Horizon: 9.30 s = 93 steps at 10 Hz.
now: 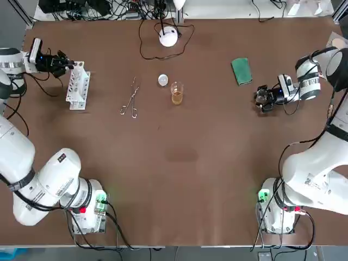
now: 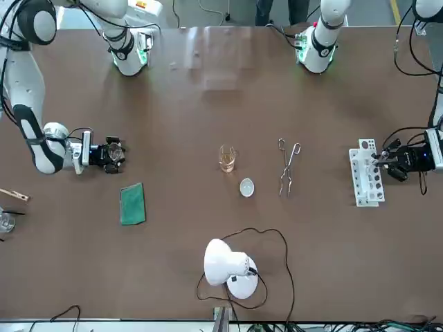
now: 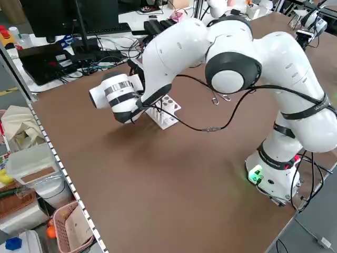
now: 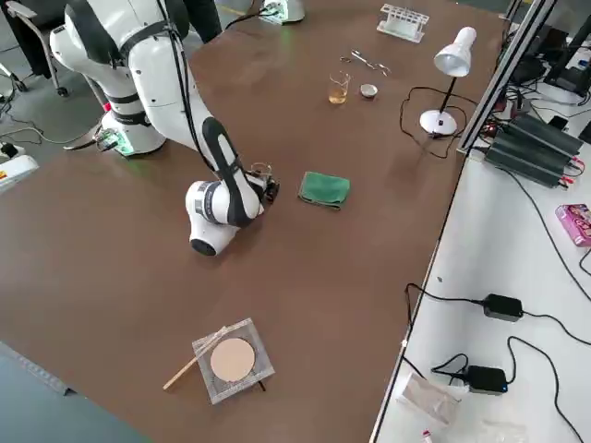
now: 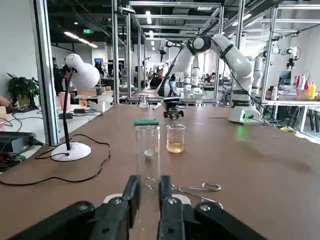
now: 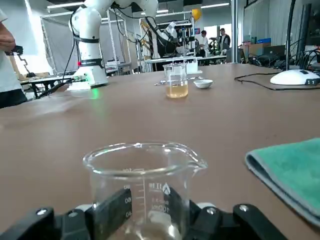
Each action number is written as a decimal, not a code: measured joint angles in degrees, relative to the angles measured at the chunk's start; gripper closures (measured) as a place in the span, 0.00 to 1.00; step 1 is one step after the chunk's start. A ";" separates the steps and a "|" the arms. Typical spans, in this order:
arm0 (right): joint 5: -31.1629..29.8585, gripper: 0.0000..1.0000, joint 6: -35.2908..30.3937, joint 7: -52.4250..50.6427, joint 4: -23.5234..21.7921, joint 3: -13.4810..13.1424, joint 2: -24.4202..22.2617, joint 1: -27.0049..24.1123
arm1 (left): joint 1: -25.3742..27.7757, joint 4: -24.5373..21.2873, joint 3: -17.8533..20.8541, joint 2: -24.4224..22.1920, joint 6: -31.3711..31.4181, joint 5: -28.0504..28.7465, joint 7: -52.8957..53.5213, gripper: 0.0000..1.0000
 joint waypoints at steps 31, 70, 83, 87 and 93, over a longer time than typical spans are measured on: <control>38.56 0.62 4.84 10.06 -4.65 -1.14 -4.32 31.38 | -38.26 -11.61 -6.66 -15.19 29.71 -6.45 -18.23 0.79; 38.96 0.62 5.32 8.94 -4.76 -1.58 -4.25 30.57 | -75.32 -13.38 4.71 -19.23 56.69 30.09 -72.68 0.79; 38.96 0.62 5.32 8.62 -4.77 -1.58 -3.99 30.57 | -79.33 -13.72 4.72 -18.29 59.28 40.48 -84.04 0.79; 38.96 0.62 5.32 8.58 -4.77 -1.58 -3.98 30.56 | -80.11 -13.78 4.72 -17.93 60.14 45.07 -87.81 0.79; 38.96 0.62 5.32 8.45 -4.77 -1.58 -3.87 30.56 | -81.19 -13.77 4.71 -17.82 60.38 48.28 -90.78 0.79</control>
